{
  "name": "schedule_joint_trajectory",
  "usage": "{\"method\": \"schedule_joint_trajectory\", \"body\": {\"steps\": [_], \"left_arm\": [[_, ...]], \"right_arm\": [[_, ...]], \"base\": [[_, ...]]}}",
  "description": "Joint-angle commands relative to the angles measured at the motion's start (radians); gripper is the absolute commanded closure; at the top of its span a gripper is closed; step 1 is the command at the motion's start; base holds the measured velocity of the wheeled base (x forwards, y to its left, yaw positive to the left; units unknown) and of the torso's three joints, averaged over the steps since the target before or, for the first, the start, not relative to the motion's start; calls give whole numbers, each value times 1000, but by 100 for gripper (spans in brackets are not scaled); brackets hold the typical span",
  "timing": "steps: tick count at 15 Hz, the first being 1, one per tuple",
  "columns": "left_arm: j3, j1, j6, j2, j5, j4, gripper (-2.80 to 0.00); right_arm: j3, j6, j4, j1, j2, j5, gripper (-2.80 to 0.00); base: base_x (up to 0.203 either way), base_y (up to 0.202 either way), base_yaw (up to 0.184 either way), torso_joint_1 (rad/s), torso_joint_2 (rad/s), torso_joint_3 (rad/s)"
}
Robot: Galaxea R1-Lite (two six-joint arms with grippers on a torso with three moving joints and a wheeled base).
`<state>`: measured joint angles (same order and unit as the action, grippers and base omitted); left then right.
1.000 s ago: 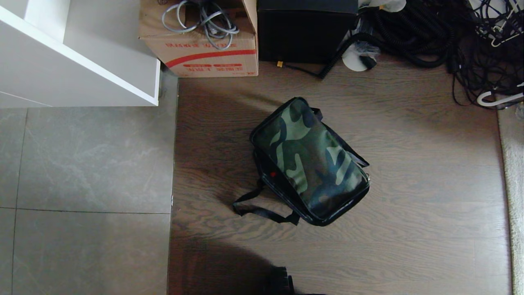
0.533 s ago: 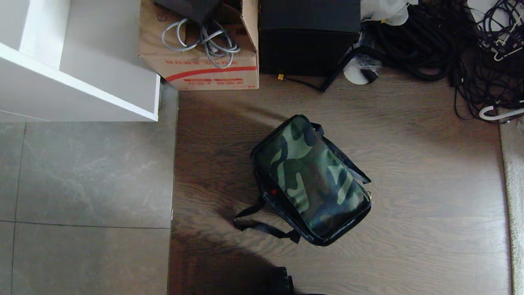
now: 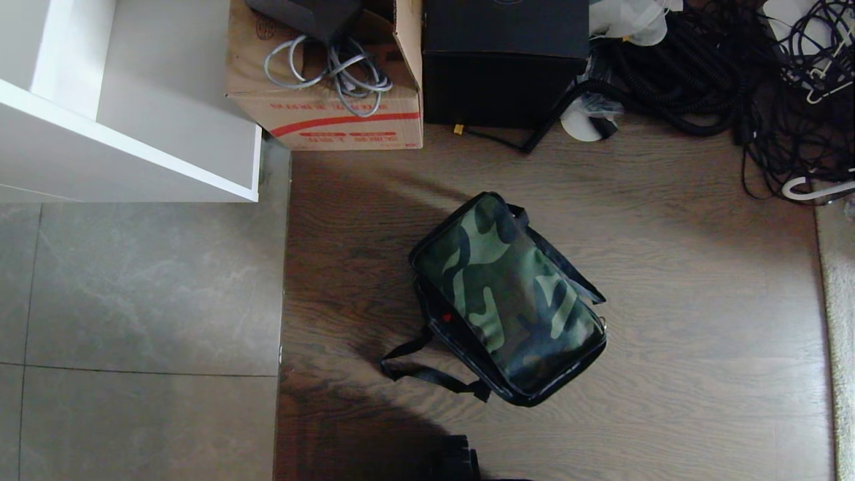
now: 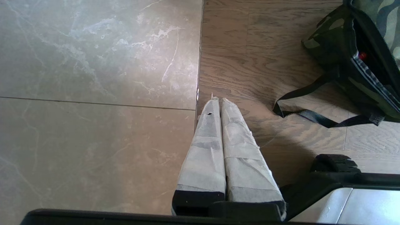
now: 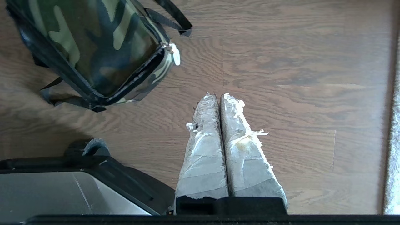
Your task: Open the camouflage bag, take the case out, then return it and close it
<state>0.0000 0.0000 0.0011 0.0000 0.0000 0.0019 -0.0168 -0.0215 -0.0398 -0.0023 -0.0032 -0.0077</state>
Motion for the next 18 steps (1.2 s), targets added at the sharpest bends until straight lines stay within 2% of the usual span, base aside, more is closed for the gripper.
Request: {"method": "schedule_joint_trajectory", "body": {"steps": [1,8,18], "left_arm": [[0,0,0,1,0,0,0],[0,0,-4,2,0,0,0],[0,0,-6,2,0,-1,0]], "right_arm": [[0,0,0,1,3,0,0],[0,0,0,-1,3,0,0],[0,0,0,0,3,0,0]], "base": [[0,0,0,0,0,0],[0,0,0,0,0,8],[0,0,0,3,3,180]]}}
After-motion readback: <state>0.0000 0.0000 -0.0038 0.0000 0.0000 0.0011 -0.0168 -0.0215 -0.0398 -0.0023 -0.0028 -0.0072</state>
